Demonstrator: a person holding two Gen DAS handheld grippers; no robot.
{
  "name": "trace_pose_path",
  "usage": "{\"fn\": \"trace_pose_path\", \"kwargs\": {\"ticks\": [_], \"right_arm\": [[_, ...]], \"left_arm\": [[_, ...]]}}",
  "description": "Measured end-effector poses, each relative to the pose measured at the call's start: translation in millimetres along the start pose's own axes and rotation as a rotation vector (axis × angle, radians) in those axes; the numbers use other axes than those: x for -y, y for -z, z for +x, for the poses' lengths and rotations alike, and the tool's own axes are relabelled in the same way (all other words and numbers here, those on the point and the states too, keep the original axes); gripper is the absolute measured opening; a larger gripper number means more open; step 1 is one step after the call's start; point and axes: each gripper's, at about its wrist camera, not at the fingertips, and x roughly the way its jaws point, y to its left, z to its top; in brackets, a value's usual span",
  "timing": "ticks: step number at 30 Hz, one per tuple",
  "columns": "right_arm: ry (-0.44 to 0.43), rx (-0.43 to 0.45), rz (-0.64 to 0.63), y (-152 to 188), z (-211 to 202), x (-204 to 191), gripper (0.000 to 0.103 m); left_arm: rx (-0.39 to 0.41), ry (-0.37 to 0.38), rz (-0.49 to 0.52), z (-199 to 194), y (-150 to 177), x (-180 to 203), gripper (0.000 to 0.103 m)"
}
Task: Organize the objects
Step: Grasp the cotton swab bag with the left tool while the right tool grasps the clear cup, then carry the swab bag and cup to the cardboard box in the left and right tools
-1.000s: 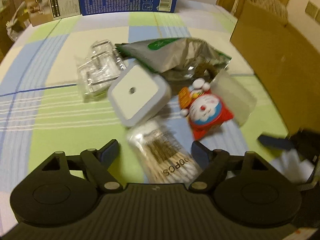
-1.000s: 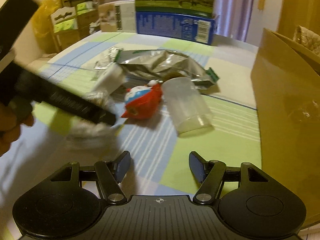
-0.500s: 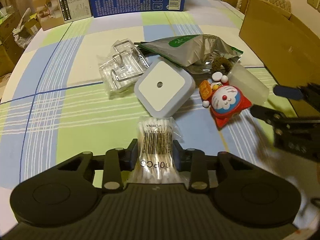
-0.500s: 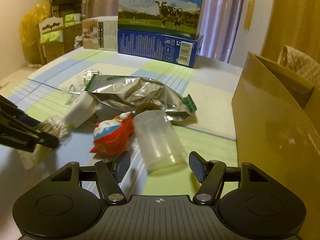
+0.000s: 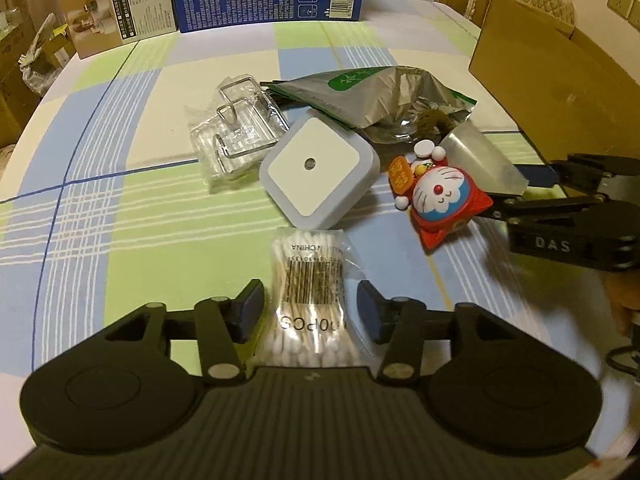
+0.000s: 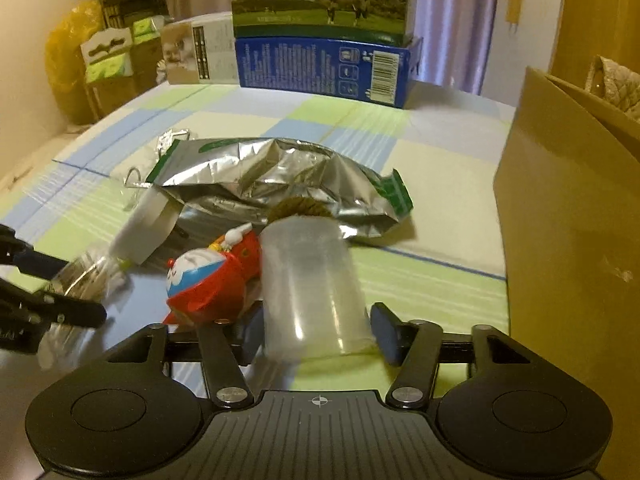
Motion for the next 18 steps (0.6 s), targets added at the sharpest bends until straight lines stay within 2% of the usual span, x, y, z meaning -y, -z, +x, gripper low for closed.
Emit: {"fn": "trace_pose_path", "kwargs": {"ticks": [5,7,13,17,18], "right_arm": [[0.008,-0.048,0.028,11.8,-21.7,-11.6,0.051],[0.024,-0.063,0.034,21.6,-34.6,-17.6,0.051],[0.007,-0.062,0.058,61.6,-70.4,-33.3,0.052],[-0.041,-0.045,0.094,68.8,-77.4,-33.2,0.064],[-0.051,-0.040,0.120,67.4,-77.0,-30.6,0.065]], "left_arm": [[0.002,-0.012,0.019,-3.0,3.5,0.2,0.029],[0.000,-0.007,0.027,-6.7,7.2,1.1,0.027],[0.006,0.017,0.049,-17.8,23.3,8.1,0.029],[0.019,0.027,0.019,-19.4,23.9,3.1,0.033],[0.021,0.024,0.014,-19.1,24.0,2.1,0.033]]}}
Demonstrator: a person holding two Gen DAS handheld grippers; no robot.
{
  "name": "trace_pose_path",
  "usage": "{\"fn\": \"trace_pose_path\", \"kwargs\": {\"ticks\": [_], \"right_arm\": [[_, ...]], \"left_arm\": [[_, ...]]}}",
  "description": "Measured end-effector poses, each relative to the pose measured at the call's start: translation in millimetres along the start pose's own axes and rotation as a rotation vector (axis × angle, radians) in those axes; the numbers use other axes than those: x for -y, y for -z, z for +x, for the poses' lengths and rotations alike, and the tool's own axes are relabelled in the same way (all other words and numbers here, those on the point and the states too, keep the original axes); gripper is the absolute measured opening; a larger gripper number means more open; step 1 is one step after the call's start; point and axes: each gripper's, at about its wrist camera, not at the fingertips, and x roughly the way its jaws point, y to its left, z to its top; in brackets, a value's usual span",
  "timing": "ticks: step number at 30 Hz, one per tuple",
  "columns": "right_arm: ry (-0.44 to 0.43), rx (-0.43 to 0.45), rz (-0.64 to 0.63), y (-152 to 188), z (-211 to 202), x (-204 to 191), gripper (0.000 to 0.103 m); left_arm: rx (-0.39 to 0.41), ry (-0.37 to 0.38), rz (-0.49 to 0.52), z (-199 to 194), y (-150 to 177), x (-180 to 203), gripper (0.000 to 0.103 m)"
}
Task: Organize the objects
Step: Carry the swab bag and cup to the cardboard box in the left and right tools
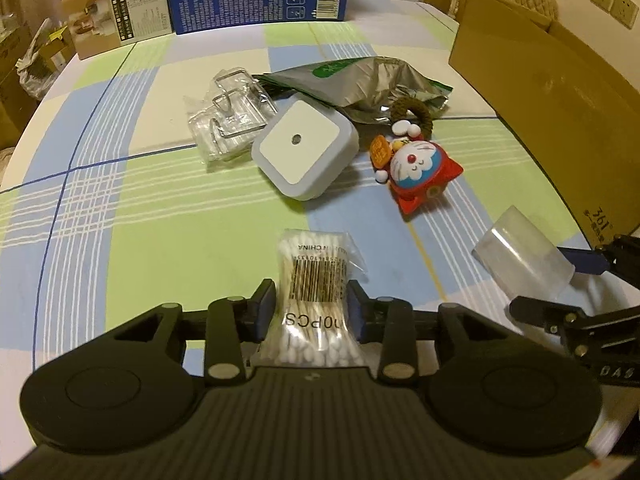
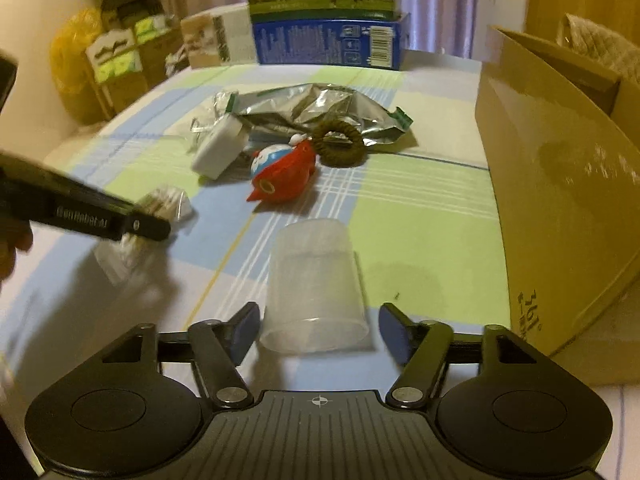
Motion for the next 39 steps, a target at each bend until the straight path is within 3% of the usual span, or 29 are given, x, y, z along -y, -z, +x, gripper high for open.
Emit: {"fn": "trace_pose_path", "kwargs": {"ticks": [7,14,18,21,25,31,39], "right_arm": [[-0.013,0.014,0.055,-7.7,4.4,8.6,0.065],[-0.006,0.015,0.042,-14.4,13.0,9.1,0.065],[0.009,0.005,-0.035,-11.9,12.7,-3.0,0.052],[0.013,0.007,-0.045,-10.4,14.3,-6.0,0.050],[-0.017,0.024,0.020,-10.1,10.7,-2.3,0.049],[0.009,0.051,0.021,-10.9,0.6,-2.9,0.049],[0.009,0.096,0.080,-23.4,-31.3,0.0,0.050]], "left_arm": [[-0.001,-0.018,0.029,4.5,0.1,1.4,0.032],[0.001,-0.019,0.049,4.6,0.2,3.0,0.022],[-0.003,-0.015,0.052,3.7,0.6,4.3,0.021],[-0.007,-0.007,0.055,3.2,0.9,6.5,0.020],[-0.008,0.024,0.031,0.8,0.1,6.2,0.019],[0.011,0.023,0.006,-5.8,-4.9,9.1,0.019],[0.074,0.014,-0.072,-46.8,-8.1,17.8,0.019]]}}
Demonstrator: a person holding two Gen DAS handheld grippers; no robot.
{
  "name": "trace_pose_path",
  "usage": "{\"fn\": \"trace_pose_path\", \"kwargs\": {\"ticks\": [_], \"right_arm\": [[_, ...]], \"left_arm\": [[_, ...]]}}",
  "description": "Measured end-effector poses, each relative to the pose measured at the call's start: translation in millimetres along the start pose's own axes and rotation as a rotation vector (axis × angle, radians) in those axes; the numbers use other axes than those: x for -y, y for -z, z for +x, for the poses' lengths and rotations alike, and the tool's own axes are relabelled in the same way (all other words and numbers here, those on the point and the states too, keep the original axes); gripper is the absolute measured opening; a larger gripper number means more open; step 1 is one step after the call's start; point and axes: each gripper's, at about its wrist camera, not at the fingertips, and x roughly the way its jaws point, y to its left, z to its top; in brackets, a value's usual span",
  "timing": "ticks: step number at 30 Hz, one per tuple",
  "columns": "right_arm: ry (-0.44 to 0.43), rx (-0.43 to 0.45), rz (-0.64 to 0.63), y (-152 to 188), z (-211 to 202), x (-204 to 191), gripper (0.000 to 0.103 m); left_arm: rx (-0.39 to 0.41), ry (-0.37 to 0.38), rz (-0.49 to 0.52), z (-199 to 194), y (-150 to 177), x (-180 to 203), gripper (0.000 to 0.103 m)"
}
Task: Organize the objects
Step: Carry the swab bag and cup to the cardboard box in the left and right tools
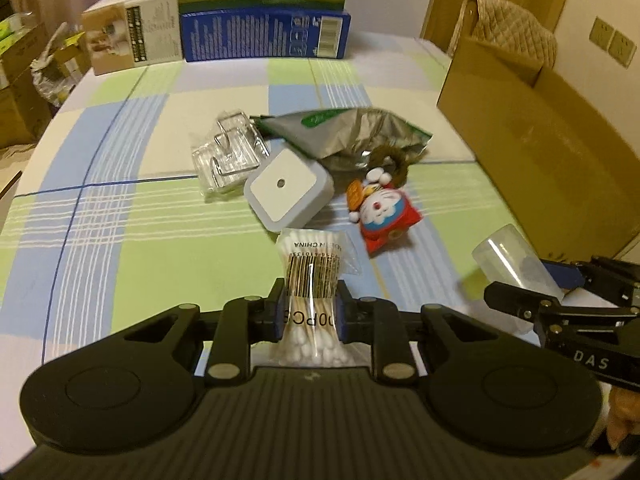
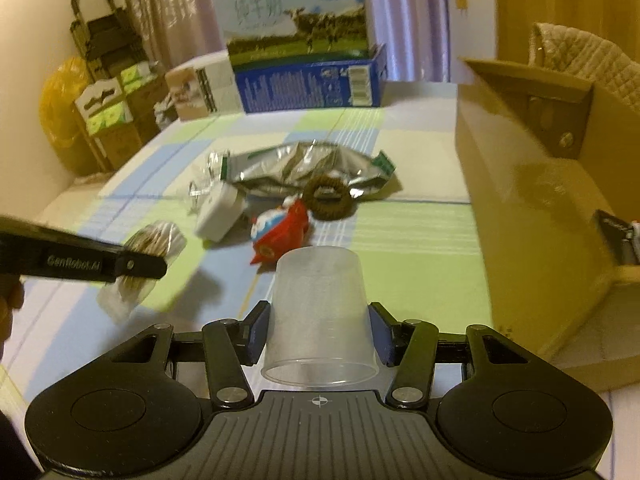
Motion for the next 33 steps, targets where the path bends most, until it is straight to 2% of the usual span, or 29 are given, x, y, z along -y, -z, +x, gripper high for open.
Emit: {"fn": "trace_pose_path", "kwargs": {"ticks": [6,13,21,33], "right_arm": [[0.025,0.014,0.022,0.6,-32.9,-1.5,0.050],[0.061,0.026,0.033,8.2,-68.1,-0.3,0.050],[0.083,0.040,0.041,12.1,-100.2,1.1,0.050],[0.118,0.095,0.057,-1.2,-137.2,14.9,0.050]], "left_arm": [[0.040,0.011,-0.045,-36.3,6.7,22.4,0.019],[0.047,0.034,-0.028,-63.0,15.2,53.5,0.019],[0.053,0.064,-0.001,-82.8,24.9,81.9,0.019],[0.090,0.103,0.033,-101.3,12.6,115.2,0.019]]}}
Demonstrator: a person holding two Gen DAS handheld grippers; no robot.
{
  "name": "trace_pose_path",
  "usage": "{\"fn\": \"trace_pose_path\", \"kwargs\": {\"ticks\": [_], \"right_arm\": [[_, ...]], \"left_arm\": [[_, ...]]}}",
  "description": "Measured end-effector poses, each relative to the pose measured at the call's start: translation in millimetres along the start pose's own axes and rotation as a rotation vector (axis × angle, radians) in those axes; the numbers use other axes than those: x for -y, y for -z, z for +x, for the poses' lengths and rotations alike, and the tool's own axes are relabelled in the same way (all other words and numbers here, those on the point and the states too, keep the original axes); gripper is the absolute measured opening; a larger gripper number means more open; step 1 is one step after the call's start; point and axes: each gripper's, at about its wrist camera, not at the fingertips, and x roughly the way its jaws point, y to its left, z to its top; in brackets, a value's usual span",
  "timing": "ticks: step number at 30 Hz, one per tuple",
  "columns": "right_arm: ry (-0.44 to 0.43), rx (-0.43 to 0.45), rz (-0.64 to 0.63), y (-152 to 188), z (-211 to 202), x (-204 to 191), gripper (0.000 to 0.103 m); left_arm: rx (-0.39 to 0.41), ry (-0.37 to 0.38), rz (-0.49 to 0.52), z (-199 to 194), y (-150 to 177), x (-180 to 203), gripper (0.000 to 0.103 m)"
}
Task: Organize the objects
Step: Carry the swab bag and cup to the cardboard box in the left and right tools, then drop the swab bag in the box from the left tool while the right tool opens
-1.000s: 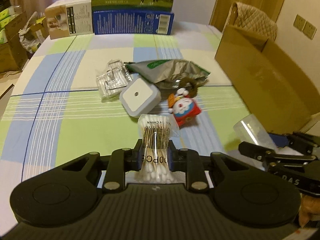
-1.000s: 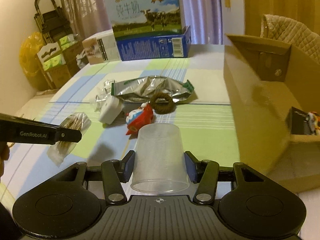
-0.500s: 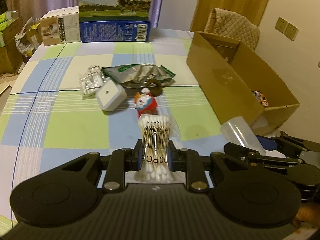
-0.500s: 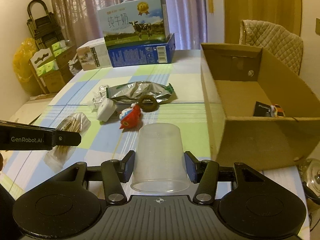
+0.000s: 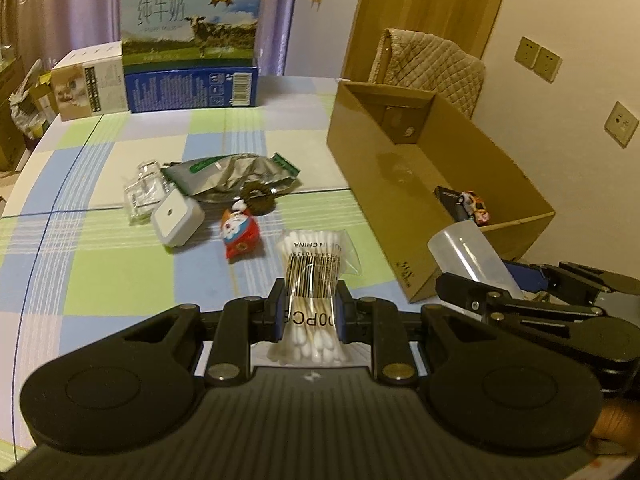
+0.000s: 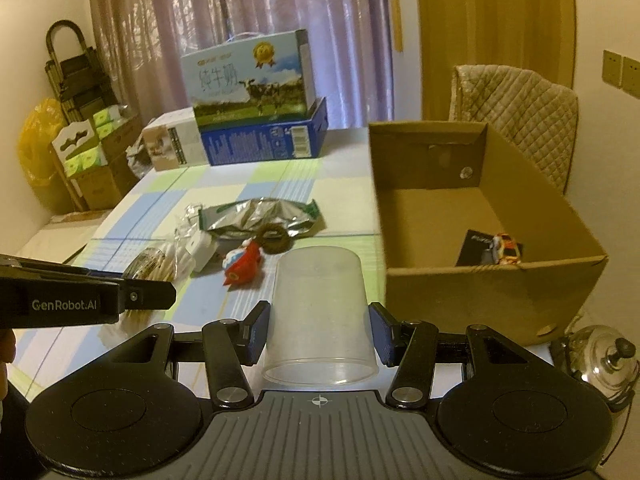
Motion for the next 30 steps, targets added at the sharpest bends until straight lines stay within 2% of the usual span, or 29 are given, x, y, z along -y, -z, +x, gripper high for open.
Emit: {"fn": "trace_pose_path", "kwargs": {"ticks": [14,21,30], "right_arm": [[0.054,0.057,0.015,-19.2,-25.1,39.0,0.050],[0.110,0.101,0.024,-47.9,-33.2,84.1,0.050],[0.131,0.089,0.048,-81.3,-14.1,133.6,0.050]], "left_arm": [[0.010,0.055,0.061,6.4,-21.8,47.1,0.019],[0.015,0.111,0.088,21.3,-47.8,79.0,0.019],[0.004,0.164,0.125,54.8,-87.4,115.8,0.019]]}}
